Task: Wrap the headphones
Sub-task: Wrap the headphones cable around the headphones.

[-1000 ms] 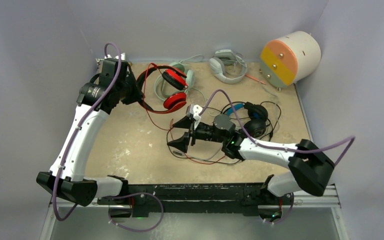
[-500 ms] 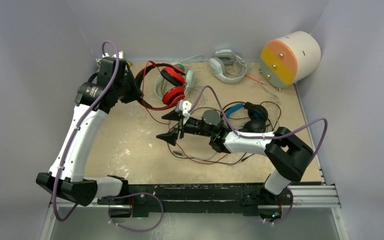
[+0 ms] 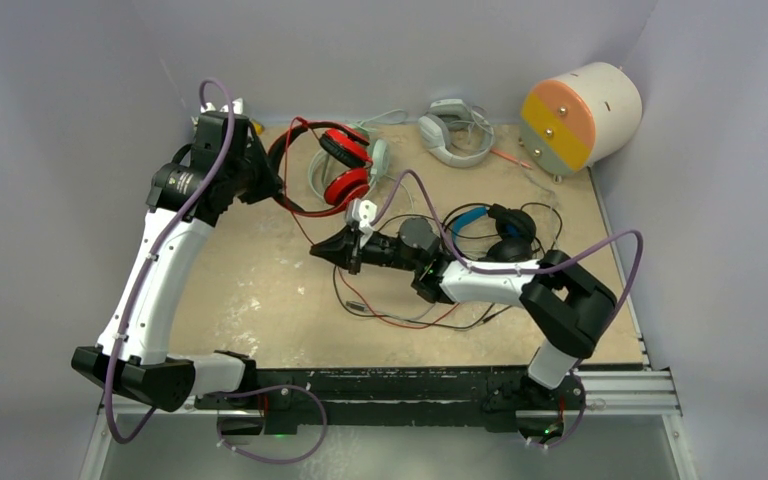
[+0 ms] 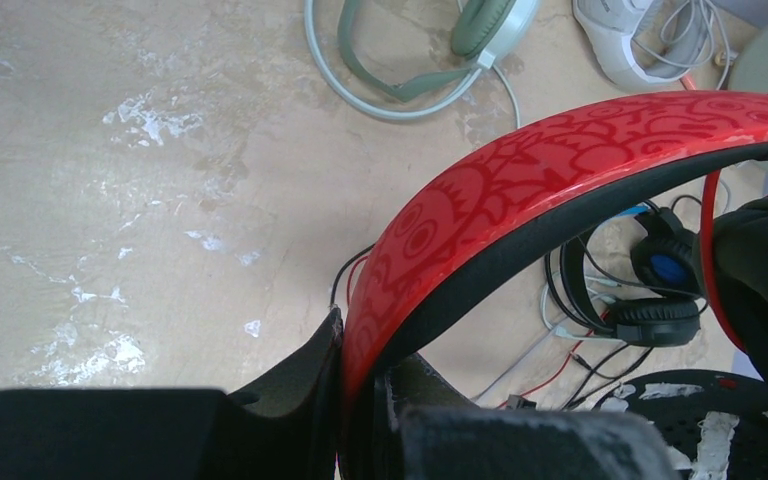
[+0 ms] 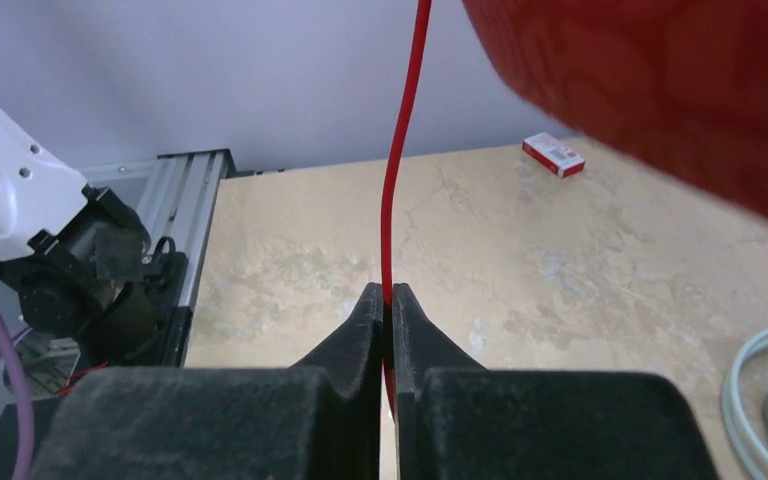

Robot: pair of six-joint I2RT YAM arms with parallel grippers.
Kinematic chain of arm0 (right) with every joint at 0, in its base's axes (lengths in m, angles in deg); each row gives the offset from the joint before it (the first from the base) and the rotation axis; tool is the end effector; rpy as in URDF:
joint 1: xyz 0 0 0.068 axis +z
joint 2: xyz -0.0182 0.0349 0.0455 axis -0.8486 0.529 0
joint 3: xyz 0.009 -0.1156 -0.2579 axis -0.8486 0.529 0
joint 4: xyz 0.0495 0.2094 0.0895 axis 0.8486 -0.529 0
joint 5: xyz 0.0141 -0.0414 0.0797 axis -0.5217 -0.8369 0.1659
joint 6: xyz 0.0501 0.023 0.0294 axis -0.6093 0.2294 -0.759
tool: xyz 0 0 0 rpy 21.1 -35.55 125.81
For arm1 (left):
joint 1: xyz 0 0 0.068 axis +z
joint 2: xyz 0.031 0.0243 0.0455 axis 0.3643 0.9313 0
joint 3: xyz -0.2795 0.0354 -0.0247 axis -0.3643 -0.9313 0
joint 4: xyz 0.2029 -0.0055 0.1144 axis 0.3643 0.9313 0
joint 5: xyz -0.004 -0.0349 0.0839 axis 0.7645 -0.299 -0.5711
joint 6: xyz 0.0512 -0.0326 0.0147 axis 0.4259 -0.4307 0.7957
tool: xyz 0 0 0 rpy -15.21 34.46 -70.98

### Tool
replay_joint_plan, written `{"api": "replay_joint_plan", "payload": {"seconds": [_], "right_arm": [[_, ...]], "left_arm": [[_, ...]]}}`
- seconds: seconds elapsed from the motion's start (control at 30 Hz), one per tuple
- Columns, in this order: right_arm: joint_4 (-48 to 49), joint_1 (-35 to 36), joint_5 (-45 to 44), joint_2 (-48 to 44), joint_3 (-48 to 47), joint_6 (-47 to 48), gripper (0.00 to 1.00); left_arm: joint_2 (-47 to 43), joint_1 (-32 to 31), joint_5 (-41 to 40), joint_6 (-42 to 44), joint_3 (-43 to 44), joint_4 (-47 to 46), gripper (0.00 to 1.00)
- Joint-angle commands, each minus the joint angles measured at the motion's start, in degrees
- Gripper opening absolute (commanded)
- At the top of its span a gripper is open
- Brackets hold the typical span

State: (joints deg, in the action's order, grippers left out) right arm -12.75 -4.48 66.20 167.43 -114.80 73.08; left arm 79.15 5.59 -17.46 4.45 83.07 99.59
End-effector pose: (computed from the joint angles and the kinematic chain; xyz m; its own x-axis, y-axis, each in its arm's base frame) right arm 0.1980 0.3042 0.3081 0.0695 0.2243 -0.9720 -0.9857 0.1655 -0.0323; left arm 0.2119 -0.0572 0.4255 -0.6412 -0.4278 -0.6371 -0.1804 0.8910 -0.4167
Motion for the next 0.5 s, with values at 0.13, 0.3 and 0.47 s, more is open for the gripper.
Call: {"api": "replay_joint_plan", "payload": {"seconds": [0.13,0.3,0.47], "right_arm": [[6.2,-0.1,-2.8,-15.7,16.0,-8.8,0.0],[-12.4,0.6,1.7,-22.8,17.7,-11.1,0.0],[-18.0,2.0,2.2,-28.5,23.0,-15.0,0.0]], "left_arm": [[-1.0,-0.4,3.4,-1.2,2.9,-1.4,0.0],[-2.2,-0.4,-1.9,-2.2,0.0,-3.2,0.0],[-1.8,-0.4,-7.2,-3.9,-1.1,-4.0,0.0]]}}
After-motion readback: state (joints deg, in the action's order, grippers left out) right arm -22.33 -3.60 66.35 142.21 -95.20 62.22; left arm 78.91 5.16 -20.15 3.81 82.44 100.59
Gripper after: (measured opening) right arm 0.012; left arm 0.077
